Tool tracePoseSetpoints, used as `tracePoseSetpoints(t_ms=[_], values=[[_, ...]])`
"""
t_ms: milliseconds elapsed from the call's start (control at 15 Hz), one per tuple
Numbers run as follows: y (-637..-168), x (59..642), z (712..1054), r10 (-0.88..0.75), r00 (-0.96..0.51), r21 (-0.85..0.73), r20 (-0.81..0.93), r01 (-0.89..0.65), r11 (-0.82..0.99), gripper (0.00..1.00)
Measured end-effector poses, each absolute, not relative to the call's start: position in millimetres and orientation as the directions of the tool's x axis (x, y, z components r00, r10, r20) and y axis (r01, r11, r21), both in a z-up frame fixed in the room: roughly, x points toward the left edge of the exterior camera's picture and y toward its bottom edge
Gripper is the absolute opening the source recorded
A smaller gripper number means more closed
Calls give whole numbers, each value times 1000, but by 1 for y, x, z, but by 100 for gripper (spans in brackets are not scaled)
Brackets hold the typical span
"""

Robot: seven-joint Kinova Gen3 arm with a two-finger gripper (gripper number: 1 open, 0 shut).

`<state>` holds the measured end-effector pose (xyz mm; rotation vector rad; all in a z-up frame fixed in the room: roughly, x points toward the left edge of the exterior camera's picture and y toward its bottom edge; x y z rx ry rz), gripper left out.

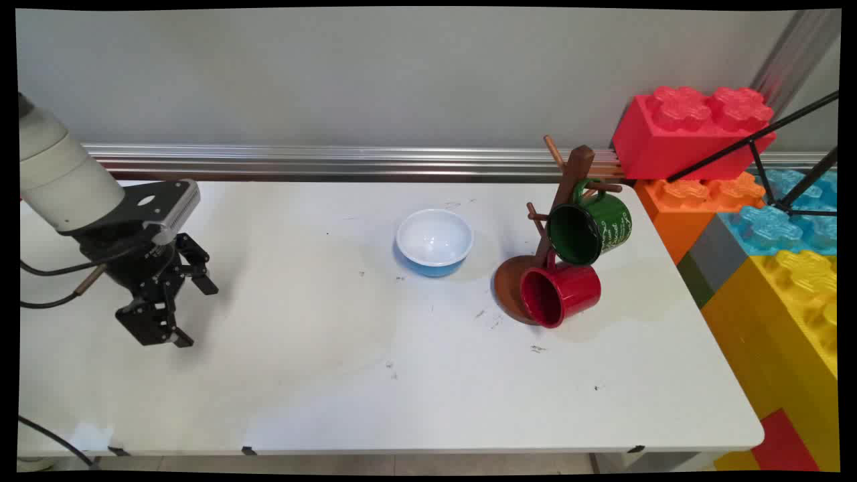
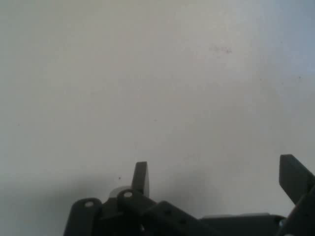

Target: Pick up the green mug from the rack

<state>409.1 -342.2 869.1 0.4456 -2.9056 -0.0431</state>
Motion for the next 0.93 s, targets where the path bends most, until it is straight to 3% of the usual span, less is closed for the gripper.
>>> tracePoseSetpoints(t_ms=[467,933], values=[[-349,403,873,-356,-902,50,244,-355,934,100],[-367,348,892,-413,-786,55,460,-440,896,100]])
